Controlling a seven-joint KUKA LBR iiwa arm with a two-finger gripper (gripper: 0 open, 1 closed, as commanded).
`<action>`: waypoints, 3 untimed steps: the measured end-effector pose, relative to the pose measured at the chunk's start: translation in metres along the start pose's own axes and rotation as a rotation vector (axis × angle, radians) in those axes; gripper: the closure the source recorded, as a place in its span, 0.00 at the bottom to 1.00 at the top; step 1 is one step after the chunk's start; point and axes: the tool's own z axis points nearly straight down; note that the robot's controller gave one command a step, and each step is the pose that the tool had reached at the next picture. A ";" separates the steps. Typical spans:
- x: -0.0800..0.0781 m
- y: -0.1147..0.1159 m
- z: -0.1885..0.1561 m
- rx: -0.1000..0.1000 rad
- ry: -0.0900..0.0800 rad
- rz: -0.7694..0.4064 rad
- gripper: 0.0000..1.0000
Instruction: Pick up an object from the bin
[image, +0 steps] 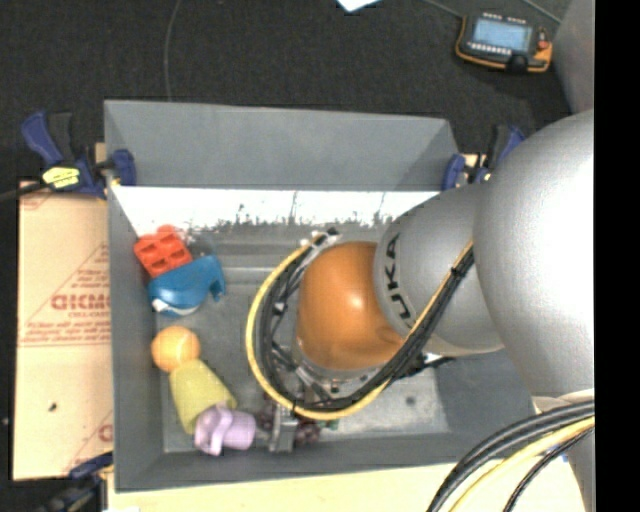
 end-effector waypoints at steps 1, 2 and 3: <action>-0.017 -0.006 0.030 -0.011 -0.021 0.032 0.00; 0.001 -0.016 0.030 -0.006 -0.007 0.238 1.00; 0.001 -0.016 0.030 -0.006 -0.007 0.238 1.00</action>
Offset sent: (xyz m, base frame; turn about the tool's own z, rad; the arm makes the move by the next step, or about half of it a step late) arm -0.0034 -0.0153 -0.0300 0.2388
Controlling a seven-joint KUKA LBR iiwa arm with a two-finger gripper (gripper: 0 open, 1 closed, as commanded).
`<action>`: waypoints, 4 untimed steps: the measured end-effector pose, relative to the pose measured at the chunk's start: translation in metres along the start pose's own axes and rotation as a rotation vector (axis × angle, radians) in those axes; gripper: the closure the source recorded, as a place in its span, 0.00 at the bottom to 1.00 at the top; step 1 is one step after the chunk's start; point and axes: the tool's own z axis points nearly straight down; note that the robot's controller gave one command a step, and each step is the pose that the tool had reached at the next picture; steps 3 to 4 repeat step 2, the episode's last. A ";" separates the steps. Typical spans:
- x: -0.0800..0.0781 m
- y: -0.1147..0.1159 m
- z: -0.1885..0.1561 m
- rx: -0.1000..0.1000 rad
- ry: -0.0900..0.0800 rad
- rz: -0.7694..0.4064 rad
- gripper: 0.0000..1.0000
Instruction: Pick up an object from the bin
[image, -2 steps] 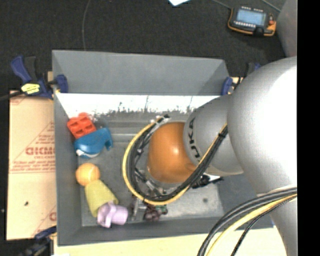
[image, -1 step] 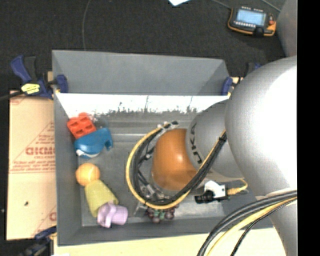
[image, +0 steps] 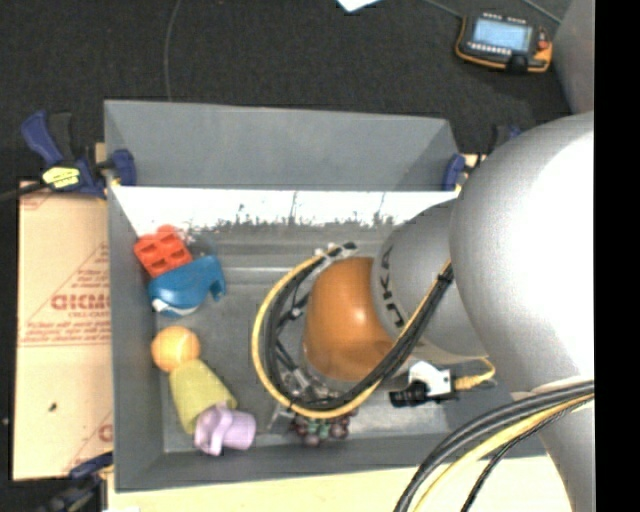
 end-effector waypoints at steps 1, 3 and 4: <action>0.003 -0.002 -0.024 0.005 0.009 0.000 1.00; 0.000 -0.001 -0.055 0.000 0.001 -0.001 1.00; 0.000 -0.001 -0.055 0.000 0.001 -0.001 1.00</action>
Offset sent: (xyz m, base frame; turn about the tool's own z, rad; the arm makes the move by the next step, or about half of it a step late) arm -0.0013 -0.0002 0.0627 0.0002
